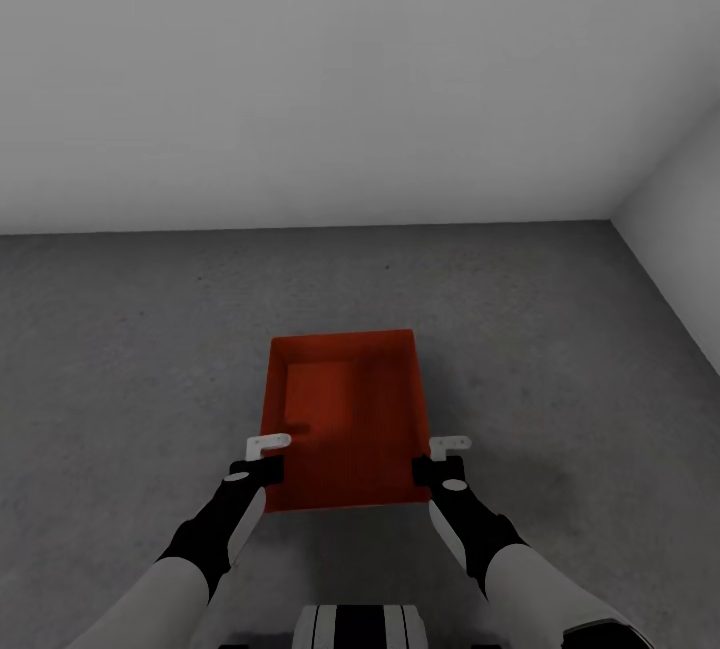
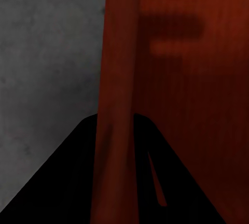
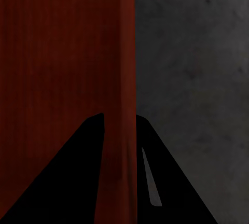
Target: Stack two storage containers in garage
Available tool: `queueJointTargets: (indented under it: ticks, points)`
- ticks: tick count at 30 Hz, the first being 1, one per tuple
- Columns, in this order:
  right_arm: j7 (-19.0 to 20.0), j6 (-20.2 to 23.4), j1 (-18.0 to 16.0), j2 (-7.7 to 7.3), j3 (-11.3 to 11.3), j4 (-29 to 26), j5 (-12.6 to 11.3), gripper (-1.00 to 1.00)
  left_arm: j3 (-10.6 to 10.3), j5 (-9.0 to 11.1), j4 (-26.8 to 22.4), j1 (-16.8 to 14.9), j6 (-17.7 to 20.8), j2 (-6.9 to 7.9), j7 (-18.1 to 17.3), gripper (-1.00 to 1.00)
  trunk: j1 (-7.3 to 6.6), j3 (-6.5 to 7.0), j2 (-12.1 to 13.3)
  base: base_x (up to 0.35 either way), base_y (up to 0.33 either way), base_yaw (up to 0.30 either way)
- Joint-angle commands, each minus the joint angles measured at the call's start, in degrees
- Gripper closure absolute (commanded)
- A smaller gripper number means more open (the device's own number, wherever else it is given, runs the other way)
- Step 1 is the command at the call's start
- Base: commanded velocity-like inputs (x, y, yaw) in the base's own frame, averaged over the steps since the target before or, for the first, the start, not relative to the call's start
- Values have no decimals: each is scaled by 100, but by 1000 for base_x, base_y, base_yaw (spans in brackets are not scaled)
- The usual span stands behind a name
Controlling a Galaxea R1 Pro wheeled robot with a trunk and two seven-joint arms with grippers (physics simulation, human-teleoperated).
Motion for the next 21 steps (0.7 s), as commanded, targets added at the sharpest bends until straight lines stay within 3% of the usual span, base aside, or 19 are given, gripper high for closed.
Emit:
queueJointTargets:
  ticks: [1,21]
  points:
    - [-71,24,1,-59,-50,10,-17,100,53,-50,-99,-3,-78,8,57,100,-1,-3,-1,0,0,0]
    - [-62,22,1,-69,-50,10,-16,100,37,-51,-120,-3,-83,13,58,100,-1,-3,-1,0,0,0]
